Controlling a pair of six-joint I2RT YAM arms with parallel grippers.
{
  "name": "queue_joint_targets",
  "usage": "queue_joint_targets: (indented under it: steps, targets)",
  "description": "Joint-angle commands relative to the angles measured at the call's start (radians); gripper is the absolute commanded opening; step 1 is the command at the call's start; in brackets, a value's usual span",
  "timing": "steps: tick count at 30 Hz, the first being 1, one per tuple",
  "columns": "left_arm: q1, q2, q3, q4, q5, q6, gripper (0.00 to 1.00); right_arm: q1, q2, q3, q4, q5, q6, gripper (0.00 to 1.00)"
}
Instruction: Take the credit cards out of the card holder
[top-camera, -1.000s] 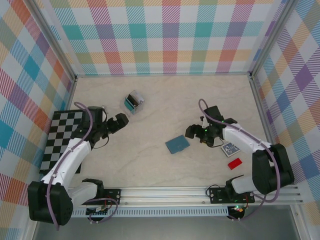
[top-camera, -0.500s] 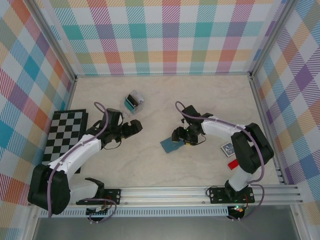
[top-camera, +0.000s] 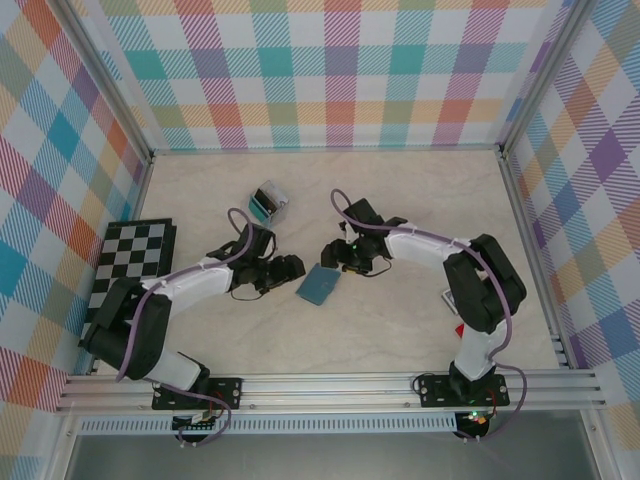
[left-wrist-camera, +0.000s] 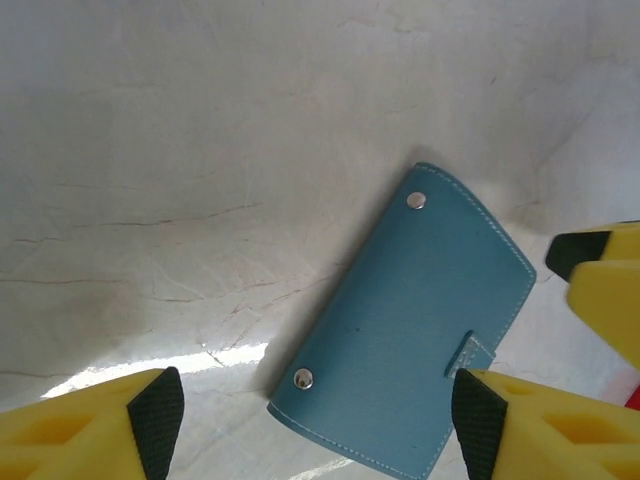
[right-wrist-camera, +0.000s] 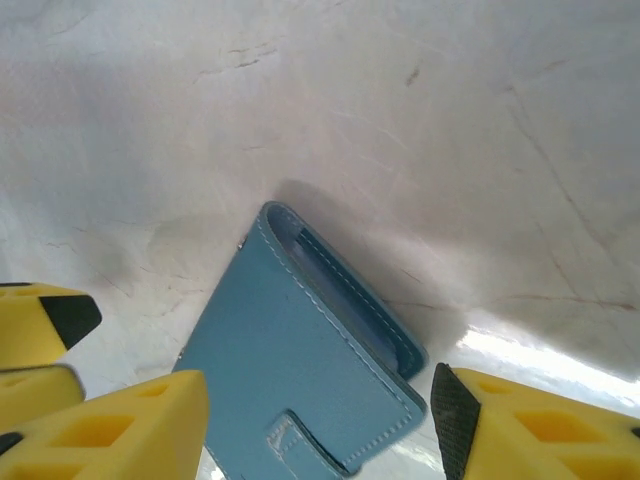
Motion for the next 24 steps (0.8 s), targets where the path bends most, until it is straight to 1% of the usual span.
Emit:
queue_joint_targets:
  steps: [1, 4, 7, 9, 17, 21, 24]
  targets:
    - [-0.013, 0.04, 0.058, -0.005, 0.062, 0.02, 0.7, -0.006, -0.091, -0.068, 0.008, 0.029, 0.052, 0.63]
    - [-0.021, 0.086, 0.084, -0.015, 0.086, 0.028, 0.67, -0.006, -0.127, -0.132, 0.055, -0.026, 0.102, 0.63]
    - [-0.025, 0.123, 0.103, -0.018, 0.1, 0.026, 0.64, -0.007, -0.119, -0.167, 0.105, -0.102, 0.153, 0.62]
    - [-0.027, 0.141, 0.115, -0.029, 0.099, 0.026, 0.62, -0.006, -0.104, -0.178, 0.13, -0.127, 0.178, 0.62]
    - [-0.028, 0.181, 0.117, -0.032, 0.124, 0.02, 0.59, -0.006, -0.05, -0.15, 0.143, -0.152, 0.191, 0.57]
    - [-0.028, 0.199, 0.122, -0.043, 0.135, 0.02, 0.58, -0.006, -0.022, -0.141, 0.145, -0.165, 0.196, 0.52]
    - [-0.028, 0.211, 0.116, -0.03, 0.164, 0.014, 0.57, -0.006, -0.005, -0.14, 0.156, -0.179, 0.203, 0.48]
